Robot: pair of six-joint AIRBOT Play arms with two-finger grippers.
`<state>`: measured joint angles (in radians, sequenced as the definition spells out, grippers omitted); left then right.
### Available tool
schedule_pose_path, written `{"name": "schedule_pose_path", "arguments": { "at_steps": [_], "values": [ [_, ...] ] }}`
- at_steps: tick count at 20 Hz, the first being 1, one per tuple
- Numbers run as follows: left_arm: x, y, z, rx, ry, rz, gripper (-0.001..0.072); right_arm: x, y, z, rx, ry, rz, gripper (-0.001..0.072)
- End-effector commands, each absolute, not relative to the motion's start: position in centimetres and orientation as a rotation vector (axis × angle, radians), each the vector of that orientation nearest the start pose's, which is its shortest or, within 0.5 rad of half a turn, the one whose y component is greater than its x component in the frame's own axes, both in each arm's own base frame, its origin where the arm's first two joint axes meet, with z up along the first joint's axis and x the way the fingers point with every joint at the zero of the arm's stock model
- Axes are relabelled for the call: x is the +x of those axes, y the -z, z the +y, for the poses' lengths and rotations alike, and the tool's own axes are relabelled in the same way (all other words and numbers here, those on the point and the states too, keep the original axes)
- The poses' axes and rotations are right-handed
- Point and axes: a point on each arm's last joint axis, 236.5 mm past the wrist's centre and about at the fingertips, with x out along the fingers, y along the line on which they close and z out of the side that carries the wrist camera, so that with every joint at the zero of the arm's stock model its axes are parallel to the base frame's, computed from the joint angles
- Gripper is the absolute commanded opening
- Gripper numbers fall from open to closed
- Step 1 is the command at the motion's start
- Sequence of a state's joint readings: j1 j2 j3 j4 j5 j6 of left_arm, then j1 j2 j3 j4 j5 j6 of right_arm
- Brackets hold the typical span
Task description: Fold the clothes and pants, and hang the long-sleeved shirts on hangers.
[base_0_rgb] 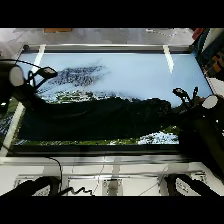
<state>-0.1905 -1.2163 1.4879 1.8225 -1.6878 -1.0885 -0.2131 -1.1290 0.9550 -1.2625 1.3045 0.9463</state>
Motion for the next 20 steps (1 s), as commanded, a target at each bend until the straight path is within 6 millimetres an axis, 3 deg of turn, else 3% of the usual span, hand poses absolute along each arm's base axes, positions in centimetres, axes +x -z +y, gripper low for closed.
{"name": "schedule_pose_path", "arguments": {
  "at_steps": [1,4,6,9,12,14,15,16,17,18,20],
  "values": [
    [39.3,-10.4,1.4,0.891,0.231,1.278,0.0021,30.9,0.4,0.5,-0.074,-0.432,1.312,0.0077],
    [45.8,-8.5,0.8,0.948,0.221,1.107,0.0021,31.6,0.3,0.3,-0.079,-0.417,1.289,0.0077],
    [48.2,-5.6,0.3,0.958,0.245,1.090,0.0021,32.1,0.2,0.2,-0.083,-0.404,1.266,0.0077],
    [47.7,0.2,1.1,0.926,0.241,1.255,0.0019,33.1,0.1,-0.1,-0.088,-0.384,1.229,0.0078],
    [45.2,3.0,3.8,0.949,0.199,1.446,0.0019,33.8,-0.1,-0.3,-0.093,-0.369,1.203,0.0078],
    [45.4,3.0,4.9,0.943,0.167,1.449,0.0024,34.5,-0.4,-0.2,-0.083,-0.361,1.172,0.0078],
    [45.8,2.5,5.6,0.969,0.145,1.433,0.0122,34.8,-0.5,0.0,-0.073,-0.360,1.156,0.0079],
    [46.4,2.0,6.0,0.968,0.122,1.406,0.0355,35.2,-0.7,0.1,-0.065,-0.357,1.140,0.0083],
    [47.5,1.3,6.1,0.909,0.067,1.344,0.0534,35.7,-0.8,-0.2,-0.074,-0.344,1.121,0.0143],
    [48.6,0.1,6.4,0.841,-0.002,1.276,0.0538,36.4,-1.0,-1.0,-0.100,-0.316,1.095,0.0261],
    [50.1,-3.3,7.3,0.775,-0.101,1.156,0.0479,37.9,-0.9,-2.5,-0.152,-0.263,1.052,0.0373]
  ]
}}
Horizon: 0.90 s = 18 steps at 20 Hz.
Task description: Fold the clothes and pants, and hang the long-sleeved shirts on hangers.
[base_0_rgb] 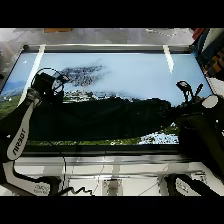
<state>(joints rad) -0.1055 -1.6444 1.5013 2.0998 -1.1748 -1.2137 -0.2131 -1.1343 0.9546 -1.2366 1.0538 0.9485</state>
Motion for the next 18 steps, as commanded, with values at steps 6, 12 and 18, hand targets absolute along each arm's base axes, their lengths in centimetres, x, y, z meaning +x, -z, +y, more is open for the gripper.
{"name": "schedule_pose_path", "arguments": {
  "at_steps": [6,12,18],
  "values": [
    [49.4,-12.2,10.2,0.683,-0.207,0.988,0.0478,37.9,5.7,0.2,0.084,-0.318,1.208,0.0395],
    [47.2,-16.6,13.3,0.579,-0.304,0.915,0.0478,38.7,6.1,4.2,0.327,-0.402,1.201,0.0030],
    [45.6,-17.6,15.8,0.461,-0.349,0.896,0.0477,39.6,-5.6,8.0,0.327,-0.569,0.879,0.0029]
  ]
}}
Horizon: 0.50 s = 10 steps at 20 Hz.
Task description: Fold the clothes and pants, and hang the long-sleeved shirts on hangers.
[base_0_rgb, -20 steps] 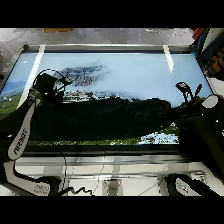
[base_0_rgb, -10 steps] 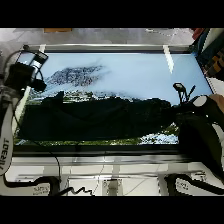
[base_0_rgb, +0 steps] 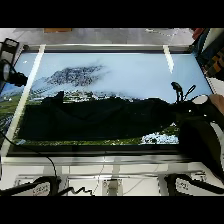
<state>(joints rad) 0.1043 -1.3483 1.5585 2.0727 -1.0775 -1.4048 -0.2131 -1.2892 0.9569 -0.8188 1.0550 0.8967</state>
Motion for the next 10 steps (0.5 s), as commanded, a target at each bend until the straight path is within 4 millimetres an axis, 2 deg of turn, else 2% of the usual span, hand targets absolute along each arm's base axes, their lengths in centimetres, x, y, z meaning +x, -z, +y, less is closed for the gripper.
{"name": "schedule_pose_path", "arguments": {
  "at_steps": [1,3,4,5,6,7,10],
  "values": [
    [45.6,-17.4,15.8,0.437,-0.343,0.898,0.0477,41.2,-8.1,6.9,0.308,-0.502,0.763,0.0030],
    [46.0,-17.0,15.3,0.380,-0.315,0.877,0.0477,45.5,-13.6,1.2,0.266,-0.231,0.481,0.0029],
    [46.5,-16.9,14.8,0.347,-0.294,0.859,0.0477,47.1,-15.6,-2.0,0.267,-0.098,0.367,0.0029],
    [46.9,-16.7,14.2,0.315,-0.271,0.847,0.0477,48.1,-16.8,-5.0,0.287,0.020,0.281,0.0029],
    [47.3,-16.3,13.4,0.281,-0.245,0.841,0.0477,49.0,-16.8,-7.1,0.330,0.107,0.235,0.0029],
    [47.7,-15.7,12.5,0.242,-0.216,0.843,0.0477,49.7,-15.6,-7.9,0.360,0.150,0.230,0.0029],
    [49.0,-13.4,8.6,0.092,-0.098,0.861,0.0477,53.0,-8.9,-6.8,0.362,0.159,0.344,0.0029]
  ]
}}
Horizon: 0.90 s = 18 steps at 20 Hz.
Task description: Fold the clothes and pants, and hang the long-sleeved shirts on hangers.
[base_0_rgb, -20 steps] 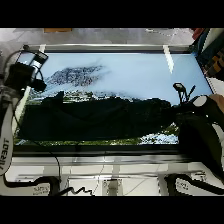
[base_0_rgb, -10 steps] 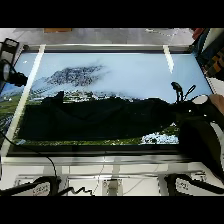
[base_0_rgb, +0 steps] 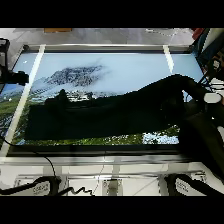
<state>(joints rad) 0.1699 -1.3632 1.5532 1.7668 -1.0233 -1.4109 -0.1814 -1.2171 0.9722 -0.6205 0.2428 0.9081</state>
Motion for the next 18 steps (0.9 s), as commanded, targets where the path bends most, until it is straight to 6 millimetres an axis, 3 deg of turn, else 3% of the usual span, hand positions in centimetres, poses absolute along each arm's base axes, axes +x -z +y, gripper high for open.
{"name": "schedule_pose_path", "arguments": {
  "at_steps": [1,2,3,4,5,8,11,15,17,18],
  "values": [
    [49.3,-12.8,7.4,0.052,-0.064,0.866,0.0477,54.2,-6.9,-6.2,0.363,0.150,0.380,0.0029],
    [49.6,-12.2,6.2,0.018,-0.032,0.875,0.0477,55.3,-5.6,-5.8,0.365,0.143,0.401,0.0030],
    [49.7,-11.8,5.4,-0.003,-0.012,0.884,0.0477,56.4,-4.8,-5.3,0.365,0.130,0.414,0.0090],
    [49.6,-11.2,5.0,-0.003,-0.001,0.905,0.0477,57.2,-4.8,-5.1,0.368,0.120,0.417,0.0295],
    [49.5,-11.0,5.1,0.006,-0.003,0.914,0.0477,57.8,-5.4,-4.9,0.369,0.106,0.409,0.0423],
    [48.9,-10.2,7.1,0.051,-0.053,0.953,0.0477,58.2,-8.5,-4.6,0.359,0.061,0.375,0.0433],
    [46.7,-7.2,8.7,0.017,-0.073,1.093,0.0477,57.6,-10.5,-3.5,0.316,0.005,0.376,0.0433],
    [44.6,-2.2,11.3,-0.050,-0.108,1.253,0.0478,55.6,-10.4,-1.7,0.139,-0.099,0.468,0.0445],
    [44.2,0.1,12.5,-0.081,-0.124,1.308,0.0494,55.2,-10.3,-2.1,0.059,-0.100,0.483,0.0557],
    [44.1,1.3,12.9,-0.092,-0.129,1.329,0.0494,55.2,-10.2,-2.1,0.051,-0.100,0.484,0.0558]
  ]
}}
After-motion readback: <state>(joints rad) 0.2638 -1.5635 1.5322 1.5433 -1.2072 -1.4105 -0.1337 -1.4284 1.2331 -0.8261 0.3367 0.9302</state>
